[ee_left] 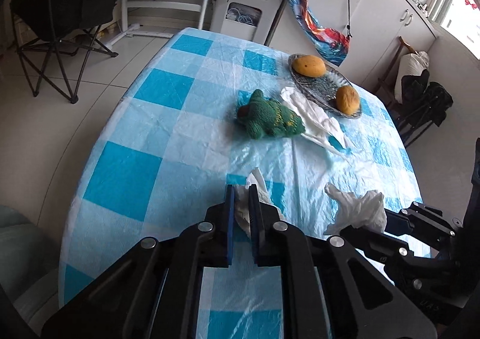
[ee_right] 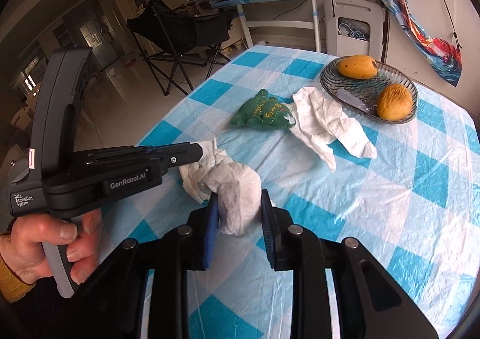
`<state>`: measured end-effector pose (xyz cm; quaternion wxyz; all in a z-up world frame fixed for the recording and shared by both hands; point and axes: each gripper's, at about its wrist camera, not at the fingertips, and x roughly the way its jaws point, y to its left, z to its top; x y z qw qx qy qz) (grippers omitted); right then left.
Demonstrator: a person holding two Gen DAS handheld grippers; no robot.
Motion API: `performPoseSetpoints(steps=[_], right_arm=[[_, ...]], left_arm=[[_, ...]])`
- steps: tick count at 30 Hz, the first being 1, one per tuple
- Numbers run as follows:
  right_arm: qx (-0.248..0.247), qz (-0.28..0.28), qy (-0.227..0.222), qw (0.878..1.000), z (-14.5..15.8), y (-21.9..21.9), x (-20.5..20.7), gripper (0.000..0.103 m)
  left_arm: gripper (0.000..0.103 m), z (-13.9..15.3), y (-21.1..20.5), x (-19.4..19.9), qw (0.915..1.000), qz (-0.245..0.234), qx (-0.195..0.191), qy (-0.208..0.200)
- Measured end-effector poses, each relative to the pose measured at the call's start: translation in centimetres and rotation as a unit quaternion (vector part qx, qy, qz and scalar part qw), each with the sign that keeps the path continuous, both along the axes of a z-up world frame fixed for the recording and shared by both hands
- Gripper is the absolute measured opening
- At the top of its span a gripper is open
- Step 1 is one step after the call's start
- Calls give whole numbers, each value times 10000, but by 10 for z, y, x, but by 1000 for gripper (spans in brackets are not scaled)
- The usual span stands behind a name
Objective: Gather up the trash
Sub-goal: 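Grasp a white tissue with the right gripper while the left gripper grasps another tissue, then lift the held tissues and carry both grippers toward the yellow basin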
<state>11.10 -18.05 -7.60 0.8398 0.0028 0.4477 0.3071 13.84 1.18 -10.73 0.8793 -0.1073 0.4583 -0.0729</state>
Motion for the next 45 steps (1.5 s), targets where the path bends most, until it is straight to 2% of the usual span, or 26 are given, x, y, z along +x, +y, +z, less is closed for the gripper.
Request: performPoseSetpoints(steps=[4, 8, 9, 10, 11, 13, 19, 24, 25, 26, 27, 30, 45], right_arm=[[72, -44, 12, 10000, 4, -7, -16, 27], [161, -134, 55, 9998, 6, -18, -30, 27], [191, -165, 66, 9997, 7, -20, -33, 27], [221, -196, 74, 9995, 8, -23, -35, 27], [252, -225, 80, 9994, 8, -26, -38, 27], [304, -271, 90, 9991, 10, -29, -44, 27], [530, -489, 148, 9973, 8, -38, -62, 27], [705, -603, 165, 9956, 7, -41, -75, 27], [718, -616, 156, 9954, 7, -41, -78, 27], [745, -637, 146, 9951, 7, -42, -80, 27], [785, -668, 136, 9946, 8, -43, -83, 27], [948, -788, 91, 9923, 10, -49, -92, 27], [1425, -1005, -128, 9846, 14, -59, -139, 28]], left_arm=[[8, 6, 2, -30, 9998, -152, -82, -24], [10, 1, -4, -52, 9991, -393, 110, 77], [13, 0, -6, -55, 9990, -398, 183, 97], [28, -1, -7, -59, 9989, -385, 235, 107], [50, -2, -8, -62, 9989, -345, 285, 122], [63, -1, -7, -69, 9991, -208, 346, 83], [67, -8, -22, -78, 9977, -367, 555, 81], [64, -9, -39, -85, 9947, -718, 725, -95], [50, -9, -44, -87, 9930, -831, 829, -164], [31, -9, -49, -90, 9904, -954, 974, -218], [24, -9, -52, -92, 9883, -1078, 1055, -239], [21, -2, -53, -103, 9881, -1140, 970, -352], [21, 28, -32, -165, 9874, -657, 1065, -971]])
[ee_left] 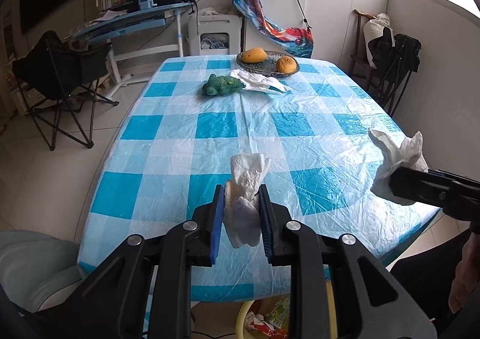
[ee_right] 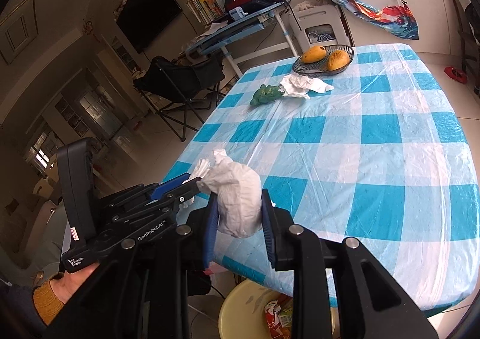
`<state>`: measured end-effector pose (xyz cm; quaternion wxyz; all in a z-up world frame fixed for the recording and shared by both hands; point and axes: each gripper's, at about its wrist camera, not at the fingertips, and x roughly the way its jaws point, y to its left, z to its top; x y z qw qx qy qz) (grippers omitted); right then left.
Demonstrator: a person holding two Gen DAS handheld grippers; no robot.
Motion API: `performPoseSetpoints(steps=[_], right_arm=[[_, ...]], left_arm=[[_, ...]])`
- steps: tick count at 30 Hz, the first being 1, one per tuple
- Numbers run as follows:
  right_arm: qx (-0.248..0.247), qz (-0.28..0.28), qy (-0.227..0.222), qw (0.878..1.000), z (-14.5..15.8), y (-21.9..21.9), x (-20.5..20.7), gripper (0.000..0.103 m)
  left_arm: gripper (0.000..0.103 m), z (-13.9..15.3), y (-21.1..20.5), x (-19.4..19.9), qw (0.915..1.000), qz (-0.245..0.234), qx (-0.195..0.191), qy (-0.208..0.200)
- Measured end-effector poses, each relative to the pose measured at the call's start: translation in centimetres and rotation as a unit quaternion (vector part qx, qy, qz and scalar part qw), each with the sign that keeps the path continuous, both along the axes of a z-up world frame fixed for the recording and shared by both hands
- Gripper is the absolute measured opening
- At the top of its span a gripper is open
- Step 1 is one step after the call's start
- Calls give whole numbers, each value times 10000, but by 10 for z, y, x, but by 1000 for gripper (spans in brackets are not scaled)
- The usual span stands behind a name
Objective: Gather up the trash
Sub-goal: 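Lift the held tissues and carry both grippers toward the yellow basin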
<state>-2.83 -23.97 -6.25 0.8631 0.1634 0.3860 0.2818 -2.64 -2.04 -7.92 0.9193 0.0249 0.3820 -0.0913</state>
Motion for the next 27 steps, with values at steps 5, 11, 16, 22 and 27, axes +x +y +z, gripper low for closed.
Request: performPoseSetpoints(steps=[5, 11, 16, 22, 27], right_arm=[[-31, 14, 5, 10000, -3, 5, -9, 28], [-25, 8, 70, 10000, -7, 5, -17, 29], [-18, 24, 119, 9999, -10, 6, -22, 30], [-19, 30, 189, 9998, -14, 8, -29, 30], [-51, 61, 285, 9996, -19, 10, -35, 31]], left_arm=[[21, 3, 4, -11, 10000, 28, -9, -77], [21, 5, 8, -18, 9999, 52, -76, -102], [21, 6, 9, -22, 9999, 49, -107, -115], [21, 9, 11, -29, 9997, 47, -189, -178], [21, 12, 16, -33, 9994, 46, -293, -204]])
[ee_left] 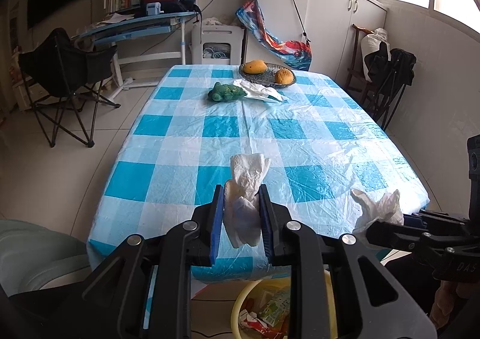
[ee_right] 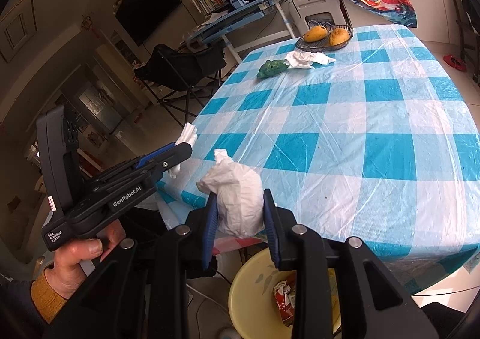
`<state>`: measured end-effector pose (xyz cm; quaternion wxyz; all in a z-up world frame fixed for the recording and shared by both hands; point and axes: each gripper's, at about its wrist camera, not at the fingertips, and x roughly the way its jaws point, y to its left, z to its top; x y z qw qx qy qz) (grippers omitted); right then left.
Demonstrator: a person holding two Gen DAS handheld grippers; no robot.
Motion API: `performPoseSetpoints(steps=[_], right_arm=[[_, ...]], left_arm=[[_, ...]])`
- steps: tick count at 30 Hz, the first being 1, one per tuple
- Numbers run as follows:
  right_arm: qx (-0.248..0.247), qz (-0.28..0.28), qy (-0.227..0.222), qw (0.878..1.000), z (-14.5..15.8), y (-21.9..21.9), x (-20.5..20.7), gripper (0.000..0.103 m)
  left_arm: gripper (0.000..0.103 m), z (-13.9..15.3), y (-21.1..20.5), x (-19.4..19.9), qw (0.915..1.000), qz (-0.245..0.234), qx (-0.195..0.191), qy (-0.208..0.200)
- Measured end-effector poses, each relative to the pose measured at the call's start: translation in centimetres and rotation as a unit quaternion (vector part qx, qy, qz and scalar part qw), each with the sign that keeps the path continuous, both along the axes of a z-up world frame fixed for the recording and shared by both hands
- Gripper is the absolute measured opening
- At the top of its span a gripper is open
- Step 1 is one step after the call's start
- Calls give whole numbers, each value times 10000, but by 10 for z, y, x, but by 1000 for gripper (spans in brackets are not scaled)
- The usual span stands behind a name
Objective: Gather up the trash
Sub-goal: 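Lift the held tissues and carry both grippers toward the yellow basin, then open both grippers over the yellow basin to drop the tissues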
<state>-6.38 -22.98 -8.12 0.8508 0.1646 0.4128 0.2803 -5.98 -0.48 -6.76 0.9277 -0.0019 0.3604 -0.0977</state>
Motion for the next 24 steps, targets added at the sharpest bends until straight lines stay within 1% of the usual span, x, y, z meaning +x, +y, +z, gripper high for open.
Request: performPoseSetpoints(steps=[9, 12, 18, 22, 24], right_arm=[[-121, 48, 230, 9997, -10, 5, -14, 32], [-175, 41, 306, 9994, -13, 5, -17, 34], [-304, -4, 464, 9985, -18, 4, -25, 34], [-418, -119, 550, 9975, -21, 0, -29, 43], [-440, -206, 579, 9971, -22, -3, -30, 44]], left_arm=[[21, 0, -1, -12, 9999, -135, -48, -5], [21, -1, -4, -16, 9998, -203, -50, 25], [21, -7, -13, -29, 9989, -458, 15, 131], [21, -13, -23, -38, 9970, -723, 55, 285], [22, -18, -30, -43, 9947, -924, 123, 428]])
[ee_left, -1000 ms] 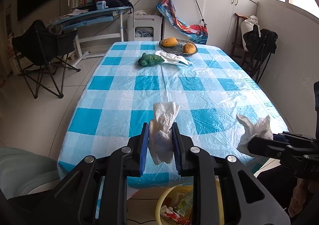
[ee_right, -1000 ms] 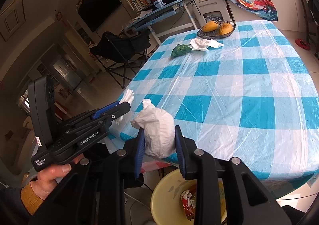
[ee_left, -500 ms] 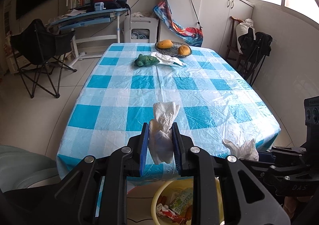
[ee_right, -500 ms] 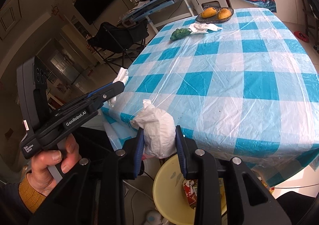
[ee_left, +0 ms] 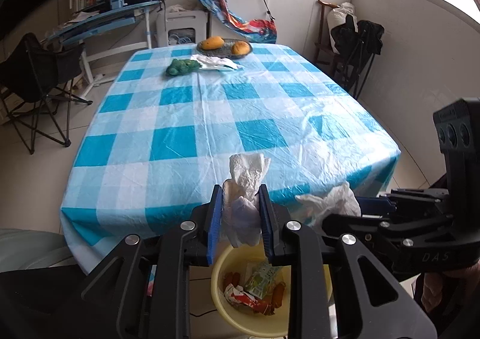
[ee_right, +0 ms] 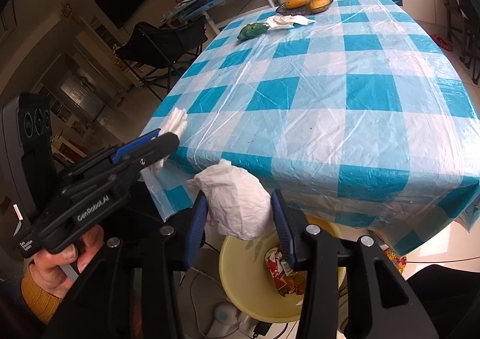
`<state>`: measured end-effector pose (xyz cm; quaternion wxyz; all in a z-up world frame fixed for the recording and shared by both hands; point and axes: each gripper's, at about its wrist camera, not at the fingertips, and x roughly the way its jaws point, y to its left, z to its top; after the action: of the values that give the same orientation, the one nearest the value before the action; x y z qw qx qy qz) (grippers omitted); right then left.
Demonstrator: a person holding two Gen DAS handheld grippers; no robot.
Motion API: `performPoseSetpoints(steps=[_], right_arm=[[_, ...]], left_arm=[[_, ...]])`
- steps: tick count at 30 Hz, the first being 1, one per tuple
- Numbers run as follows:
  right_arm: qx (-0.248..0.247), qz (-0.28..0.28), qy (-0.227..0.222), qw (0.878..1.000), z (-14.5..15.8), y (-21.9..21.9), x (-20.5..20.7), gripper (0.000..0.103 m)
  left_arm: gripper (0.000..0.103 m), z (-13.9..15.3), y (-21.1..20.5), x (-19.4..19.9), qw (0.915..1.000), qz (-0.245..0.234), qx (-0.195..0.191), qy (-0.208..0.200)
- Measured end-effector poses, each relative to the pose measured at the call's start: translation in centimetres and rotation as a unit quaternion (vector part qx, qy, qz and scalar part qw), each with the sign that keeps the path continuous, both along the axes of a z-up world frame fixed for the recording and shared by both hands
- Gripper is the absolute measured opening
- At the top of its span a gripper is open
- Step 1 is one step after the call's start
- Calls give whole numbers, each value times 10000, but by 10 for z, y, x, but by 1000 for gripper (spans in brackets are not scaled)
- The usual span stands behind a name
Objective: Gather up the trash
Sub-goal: 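Open both grippers over the yellow basin to drop the tissues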
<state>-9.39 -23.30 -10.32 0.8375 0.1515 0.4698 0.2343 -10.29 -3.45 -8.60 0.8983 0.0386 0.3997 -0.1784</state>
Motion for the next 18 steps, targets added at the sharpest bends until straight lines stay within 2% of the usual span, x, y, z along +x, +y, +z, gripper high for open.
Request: performPoseSetpoints(steps=[4, 6, 8, 9, 13, 18], right_arm=[[-35, -169, 76, 9998, -2, -7, -2, 51], [-42, -237, 97, 9997, -2, -9, -4, 54], [-49, -290, 121, 9995, -2, -12, -6, 57], [-45, -312, 123, 9994, -2, -13, -7, 57], [-66, -307, 222, 9993, -5, -14, -8, 60], [-213, -63, 512, 9984, -16, -4, -12, 64]], left_arm=[[26, -13, -17, -13, 9982, -458, 278, 263], [33, -17, -25, -19, 9967, -609, 465, 271], [48, -16, -29, -26, 9959, -662, 597, 170], [51, -14, -29, -28, 9959, -644, 623, 107], [59, -7, -18, -29, 9979, -464, 455, 70], [67, 4, 7, -22, 10000, 36, 17, 46]])
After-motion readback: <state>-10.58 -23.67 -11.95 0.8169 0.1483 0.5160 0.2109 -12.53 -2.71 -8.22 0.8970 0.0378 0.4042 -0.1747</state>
